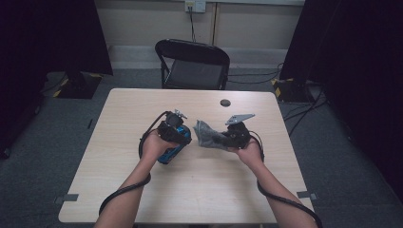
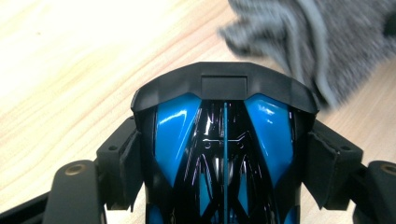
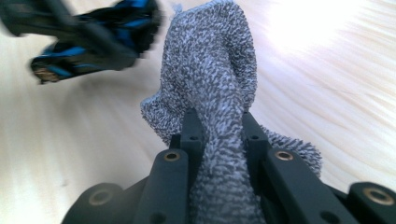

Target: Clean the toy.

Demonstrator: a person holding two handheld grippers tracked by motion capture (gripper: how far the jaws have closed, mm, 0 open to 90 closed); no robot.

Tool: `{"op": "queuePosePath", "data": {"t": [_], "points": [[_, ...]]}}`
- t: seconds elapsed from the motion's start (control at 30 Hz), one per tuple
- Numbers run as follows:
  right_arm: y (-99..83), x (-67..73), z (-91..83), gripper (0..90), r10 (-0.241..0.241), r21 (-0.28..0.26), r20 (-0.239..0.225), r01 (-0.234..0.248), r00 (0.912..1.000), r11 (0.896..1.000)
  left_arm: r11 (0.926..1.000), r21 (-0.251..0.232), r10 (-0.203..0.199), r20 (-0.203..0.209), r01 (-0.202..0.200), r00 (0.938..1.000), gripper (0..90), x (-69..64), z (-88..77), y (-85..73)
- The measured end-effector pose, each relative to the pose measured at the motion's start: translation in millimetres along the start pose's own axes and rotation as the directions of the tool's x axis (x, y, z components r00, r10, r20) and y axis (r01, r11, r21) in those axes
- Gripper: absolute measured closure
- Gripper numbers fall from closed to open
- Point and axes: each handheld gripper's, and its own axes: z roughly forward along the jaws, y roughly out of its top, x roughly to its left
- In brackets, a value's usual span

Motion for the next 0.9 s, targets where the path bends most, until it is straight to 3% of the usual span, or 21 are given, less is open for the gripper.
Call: {"op": "queuePosePath", "data": {"t": [0.17, 0.37, 0.53, 0.9], "points": [[1.7, -15.7, -6.7, 77.1, 0.036, -0.011, 0.068, -0.035, 0.9971, 0.999, 0.9996, -0.011, 0.025, 0.020, -0.025, 0.9995, 25.6, -8.4, -2.9, 4.1], [10.6, -24.9, -10.9, 77.0, 0.065, -0.029, 0.125, -0.062, 0.9900, 0.998, 0.9983, -0.018, 0.056, 0.047, -0.055, 0.9974, 25.6, -22.3, -1.5, 9.4], [20.9, -20.1, -6.4, 77.0, 0.059, -0.029, 0.134, -0.055, 0.9892, 0.998, 0.9982, -0.018, 0.058, 0.078, -0.057, 0.9953, 25.6, -30.2, 3.2, 12.7], [37.6, -6.4, 12.6, 76.9, 0.037, -0.018, 0.139, -0.035, 0.9896, 0.999, 0.9968, -0.029, 0.077, 0.097, -0.075, 0.9923, 25.6, -39.7, 5.3, 15.9]]}}
